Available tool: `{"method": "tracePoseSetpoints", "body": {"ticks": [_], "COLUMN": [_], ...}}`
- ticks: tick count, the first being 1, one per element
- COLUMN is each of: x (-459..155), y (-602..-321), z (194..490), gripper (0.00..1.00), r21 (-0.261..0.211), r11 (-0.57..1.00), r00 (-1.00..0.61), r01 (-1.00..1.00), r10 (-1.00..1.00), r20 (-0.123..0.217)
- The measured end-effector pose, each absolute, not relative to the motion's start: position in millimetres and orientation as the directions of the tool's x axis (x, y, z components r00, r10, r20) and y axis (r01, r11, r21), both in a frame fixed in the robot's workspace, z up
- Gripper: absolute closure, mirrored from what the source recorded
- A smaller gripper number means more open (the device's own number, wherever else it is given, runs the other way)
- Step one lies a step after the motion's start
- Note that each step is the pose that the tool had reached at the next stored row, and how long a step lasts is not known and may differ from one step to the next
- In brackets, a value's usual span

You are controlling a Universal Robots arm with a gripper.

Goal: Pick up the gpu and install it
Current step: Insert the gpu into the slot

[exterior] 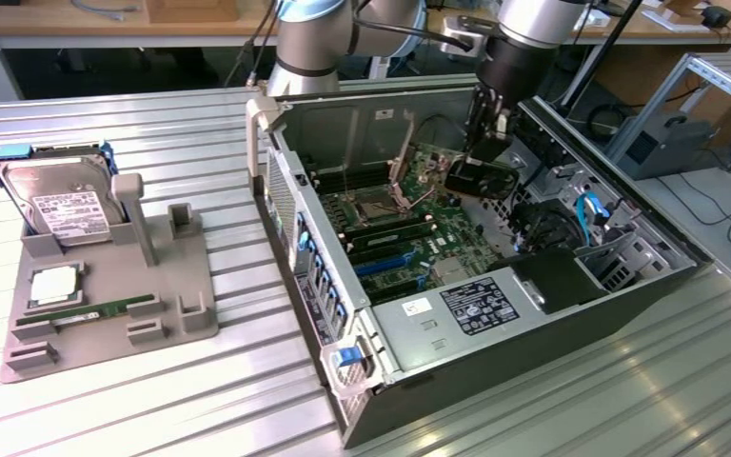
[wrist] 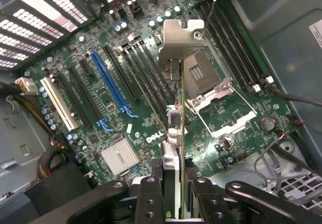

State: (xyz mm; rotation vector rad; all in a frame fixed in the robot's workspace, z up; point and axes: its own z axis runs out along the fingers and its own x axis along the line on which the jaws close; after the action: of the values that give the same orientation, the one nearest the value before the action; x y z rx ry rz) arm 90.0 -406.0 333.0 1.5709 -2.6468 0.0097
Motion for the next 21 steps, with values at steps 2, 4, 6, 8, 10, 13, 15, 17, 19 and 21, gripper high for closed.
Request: {"method": "tracePoseSetpoints", "body": {"ticks": [2, 4, 6, 8, 10, 13, 15, 17, 19, 21], "x": [90.0, 90.0, 90.0, 90.0, 90.0, 90.0, 90.0, 90.0, 90.0, 90.0], "y": [-406.0, -406.0, -406.0, -406.0, -406.0, -406.0, -406.0, -406.0, -406.0, -406.0], "z": [333.0, 332.8, 332.7, 332.5, 332.4, 332.4, 332.3, 332.3, 332.2, 332.2], "gripper": [0.73, 0.73, 0.73, 0.73, 0.73, 0.73, 0.73, 0.73, 0.73, 0.73], "r21": [0.027, 0.027, 0.027, 0.027, 0.027, 0.027, 0.027, 0.027, 0.027, 0.027], "r11": [0.456, 0.421, 0.390, 0.342, 0.315, 0.247, 0.196, 0.154, 0.110, 0.087], "r00": [-0.454, -0.419, -0.388, -0.340, -0.313, -0.245, -0.194, -0.152, -0.109, -0.085], "r01": [-0.889, -0.907, -0.920, -0.939, -0.949, -0.969, -0.980, -0.988, -0.994, -0.996], "r10": [-0.889, -0.906, -0.920, -0.939, -0.948, -0.968, -0.979, -0.987, -0.992, -0.995], "r20": [0.058, 0.058, 0.058, 0.058, 0.058, 0.058, 0.058, 0.058, 0.058, 0.058]}}
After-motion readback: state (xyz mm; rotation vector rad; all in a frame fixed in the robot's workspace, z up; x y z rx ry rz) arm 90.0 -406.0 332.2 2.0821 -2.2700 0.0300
